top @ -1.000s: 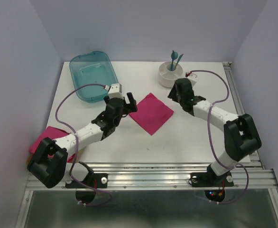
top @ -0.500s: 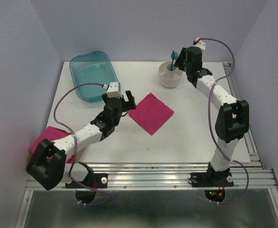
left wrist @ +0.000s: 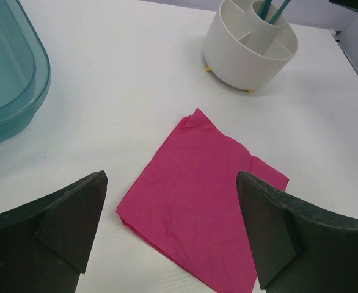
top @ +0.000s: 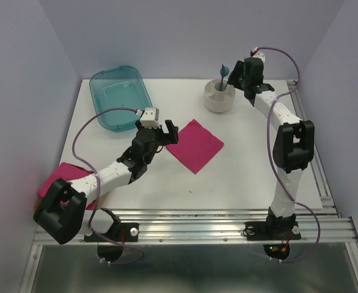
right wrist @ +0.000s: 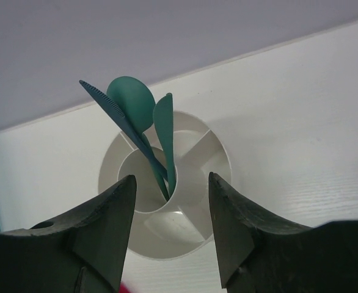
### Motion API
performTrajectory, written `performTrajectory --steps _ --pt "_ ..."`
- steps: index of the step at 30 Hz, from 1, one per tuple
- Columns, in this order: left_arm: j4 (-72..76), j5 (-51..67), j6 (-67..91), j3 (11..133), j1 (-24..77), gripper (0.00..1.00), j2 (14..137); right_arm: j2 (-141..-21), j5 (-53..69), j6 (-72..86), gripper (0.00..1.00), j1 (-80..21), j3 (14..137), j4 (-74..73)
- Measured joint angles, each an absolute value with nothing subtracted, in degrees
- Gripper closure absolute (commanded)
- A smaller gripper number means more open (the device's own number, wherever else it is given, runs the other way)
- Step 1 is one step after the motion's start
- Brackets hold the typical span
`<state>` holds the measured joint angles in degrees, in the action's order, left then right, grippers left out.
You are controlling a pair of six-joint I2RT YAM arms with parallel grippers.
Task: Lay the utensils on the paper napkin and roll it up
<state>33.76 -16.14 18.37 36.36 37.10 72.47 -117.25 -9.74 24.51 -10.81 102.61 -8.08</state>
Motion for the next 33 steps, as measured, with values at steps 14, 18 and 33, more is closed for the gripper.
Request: performTrajectory --steps 14,18,33 --pt "34.09 -13.56 17.41 36.49 37.50 0.01 74.94 -122.43 -3.53 21.21 0.46 -10.20 102.61 0.91" --pt "34.06 -13.54 16.99 36.62 37.50 0.01 74.94 -124.51 -3.33 21.17 0.49 -10.20 102.94 1.74" --pt "34.00 -13.19 16.73 37.65 37.54 0.02 76.31 -126.76 -3.44 21.15 0.72 -10.20 103.11 5.41"
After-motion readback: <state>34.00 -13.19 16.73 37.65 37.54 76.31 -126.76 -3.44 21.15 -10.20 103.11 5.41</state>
